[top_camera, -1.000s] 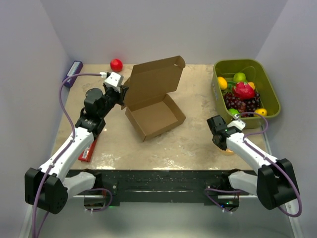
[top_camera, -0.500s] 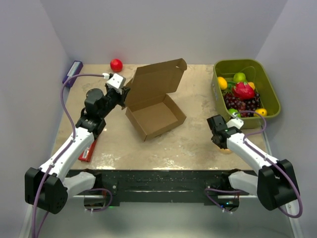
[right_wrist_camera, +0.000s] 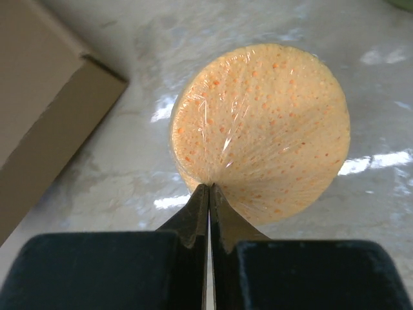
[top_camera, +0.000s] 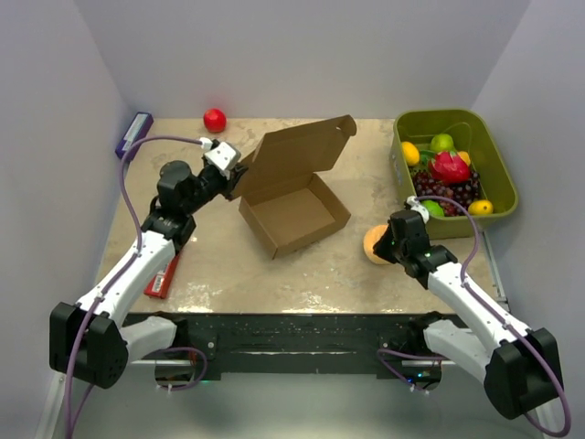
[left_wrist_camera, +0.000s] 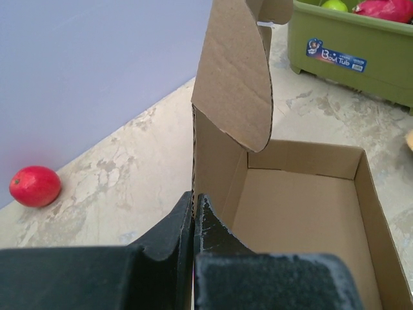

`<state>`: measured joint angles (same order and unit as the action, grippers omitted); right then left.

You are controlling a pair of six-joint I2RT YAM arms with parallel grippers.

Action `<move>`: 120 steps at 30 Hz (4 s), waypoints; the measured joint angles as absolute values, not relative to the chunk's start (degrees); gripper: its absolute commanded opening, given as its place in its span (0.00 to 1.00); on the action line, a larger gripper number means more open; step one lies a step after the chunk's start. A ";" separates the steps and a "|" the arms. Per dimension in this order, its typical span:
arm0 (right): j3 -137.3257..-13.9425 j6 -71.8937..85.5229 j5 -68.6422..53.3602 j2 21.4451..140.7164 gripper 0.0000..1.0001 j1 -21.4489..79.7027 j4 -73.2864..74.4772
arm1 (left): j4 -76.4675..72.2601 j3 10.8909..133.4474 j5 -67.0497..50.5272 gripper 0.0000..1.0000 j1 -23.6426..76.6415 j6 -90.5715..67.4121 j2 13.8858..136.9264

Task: Fold the paper box

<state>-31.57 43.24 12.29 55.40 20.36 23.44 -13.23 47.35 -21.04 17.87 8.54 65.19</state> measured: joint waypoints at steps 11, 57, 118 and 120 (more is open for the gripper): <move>-37.10 34.09 -2.66 52.51 0.00 25.26 20.62 | -10.48 49.34 -28.75 0.00 12.38 11.42 68.73; -29.41 31.42 -13.26 64.64 0.59 32.62 21.78 | -3.97 54.15 -31.11 0.00 10.83 8.58 74.24; -59.94 33.28 -12.82 100.29 0.74 28.47 3.99 | -2.50 54.17 -37.95 0.00 10.83 10.70 75.53; -60.03 32.80 -12.99 100.38 0.84 28.47 3.88 | -2.37 54.17 -37.98 0.00 10.76 11.16 76.16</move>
<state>-60.03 32.80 -12.99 100.38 28.47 3.88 -2.37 54.17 -37.98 10.76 11.16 76.16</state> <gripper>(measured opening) 0.714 0.024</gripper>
